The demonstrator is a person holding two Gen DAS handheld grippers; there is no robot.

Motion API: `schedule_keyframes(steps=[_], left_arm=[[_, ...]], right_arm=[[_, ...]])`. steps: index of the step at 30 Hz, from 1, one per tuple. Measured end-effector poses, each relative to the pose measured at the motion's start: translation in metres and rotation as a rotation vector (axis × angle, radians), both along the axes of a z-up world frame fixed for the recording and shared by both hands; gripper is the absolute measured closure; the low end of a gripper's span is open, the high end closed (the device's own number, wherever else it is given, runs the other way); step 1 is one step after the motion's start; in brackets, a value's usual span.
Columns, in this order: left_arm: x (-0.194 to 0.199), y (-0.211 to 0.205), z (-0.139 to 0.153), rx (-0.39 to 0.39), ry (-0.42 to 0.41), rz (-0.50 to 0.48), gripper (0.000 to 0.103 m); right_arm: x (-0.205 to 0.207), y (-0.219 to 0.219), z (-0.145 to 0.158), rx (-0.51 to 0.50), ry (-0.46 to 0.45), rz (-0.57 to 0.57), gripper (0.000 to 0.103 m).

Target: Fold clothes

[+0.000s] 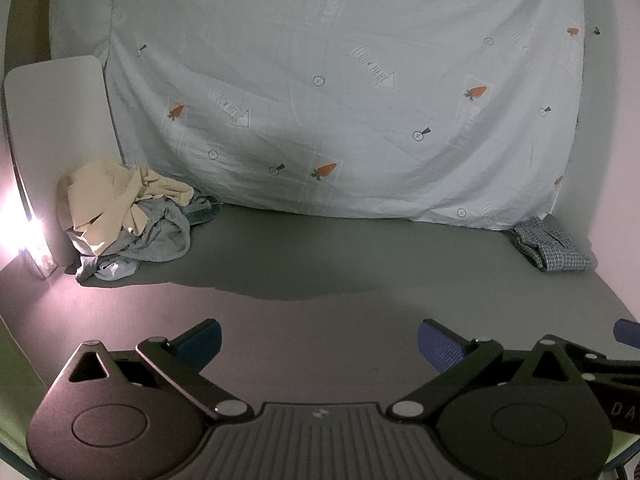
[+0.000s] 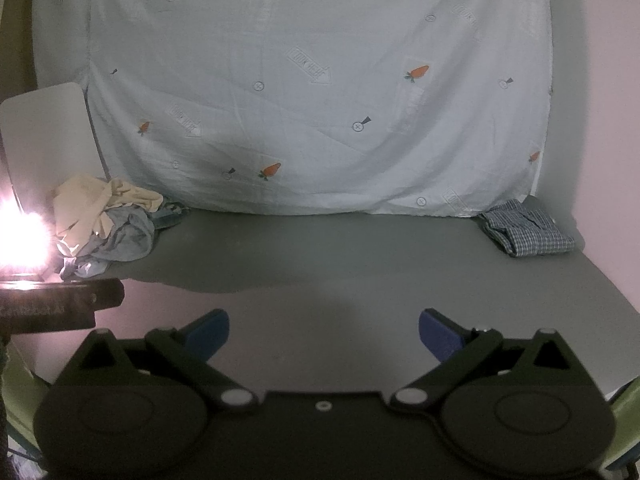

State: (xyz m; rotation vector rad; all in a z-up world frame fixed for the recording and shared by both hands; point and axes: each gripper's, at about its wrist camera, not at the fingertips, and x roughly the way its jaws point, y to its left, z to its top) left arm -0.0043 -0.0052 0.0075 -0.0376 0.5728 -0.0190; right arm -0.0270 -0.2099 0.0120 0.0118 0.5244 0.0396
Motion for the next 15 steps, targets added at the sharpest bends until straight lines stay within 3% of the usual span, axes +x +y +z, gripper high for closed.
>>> schedule_keyframes(steps=[15], left_arm=[[0.0012, 0.0008, -0.0004, 0.003, 0.000, -0.008, 0.000]], right_arm=[[0.0004, 0.0023, -0.0007, 0.001, -0.002, -0.006, 0.000]])
